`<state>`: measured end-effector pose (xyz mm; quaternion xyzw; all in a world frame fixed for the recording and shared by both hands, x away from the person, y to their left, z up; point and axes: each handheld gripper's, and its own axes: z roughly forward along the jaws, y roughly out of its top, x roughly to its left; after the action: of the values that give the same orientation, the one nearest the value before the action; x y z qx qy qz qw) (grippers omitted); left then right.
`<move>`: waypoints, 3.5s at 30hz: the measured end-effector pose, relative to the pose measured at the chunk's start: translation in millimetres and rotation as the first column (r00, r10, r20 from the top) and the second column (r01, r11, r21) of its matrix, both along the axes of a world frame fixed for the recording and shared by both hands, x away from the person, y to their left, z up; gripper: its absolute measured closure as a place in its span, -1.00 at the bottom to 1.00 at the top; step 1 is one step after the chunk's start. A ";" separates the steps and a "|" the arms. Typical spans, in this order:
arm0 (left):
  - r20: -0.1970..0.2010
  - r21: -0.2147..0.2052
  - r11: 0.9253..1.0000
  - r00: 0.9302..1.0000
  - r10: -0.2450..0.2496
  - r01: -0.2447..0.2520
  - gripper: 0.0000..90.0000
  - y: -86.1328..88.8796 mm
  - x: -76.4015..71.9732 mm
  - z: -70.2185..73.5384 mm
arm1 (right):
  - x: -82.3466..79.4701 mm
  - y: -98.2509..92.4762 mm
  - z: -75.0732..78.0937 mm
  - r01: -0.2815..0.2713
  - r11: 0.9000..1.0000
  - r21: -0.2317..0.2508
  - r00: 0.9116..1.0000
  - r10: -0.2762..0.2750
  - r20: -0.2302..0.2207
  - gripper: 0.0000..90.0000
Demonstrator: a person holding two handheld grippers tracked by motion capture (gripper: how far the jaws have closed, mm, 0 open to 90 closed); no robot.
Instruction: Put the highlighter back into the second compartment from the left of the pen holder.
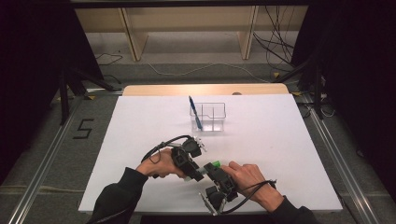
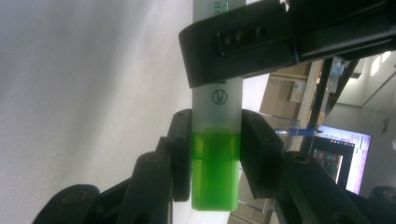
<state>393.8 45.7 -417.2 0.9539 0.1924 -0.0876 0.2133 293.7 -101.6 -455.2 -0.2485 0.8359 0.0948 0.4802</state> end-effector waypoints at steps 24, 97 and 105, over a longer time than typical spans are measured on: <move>-0.020 0.026 0.999 0.999 -0.045 0.045 0.59 -5.2 1.4 -5.4 | -2.3 1.1 -2.7 -0.036 0.999 -0.022 0.999 0.036 0.011 0.50; 0.156 -0.565 0.648 0.705 0.692 -0.511 0.69 25.5 59.3 36.1 | 48.5 -94.4 33.7 0.793 0.350 0.499 0.489 0.124 -0.863 -0.50; 0.157 -0.586 0.618 0.675 0.721 -0.525 0.69 13.9 78.5 38.1 | 43.7 -96.3 32.0 0.792 0.353 0.499 0.487 0.128 -0.864 -0.55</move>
<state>472.3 59.6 -379.1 0.7323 0.4437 0.1329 0.4993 337.4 -197.9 -423.1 0.3187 0.8027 0.4919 0.1102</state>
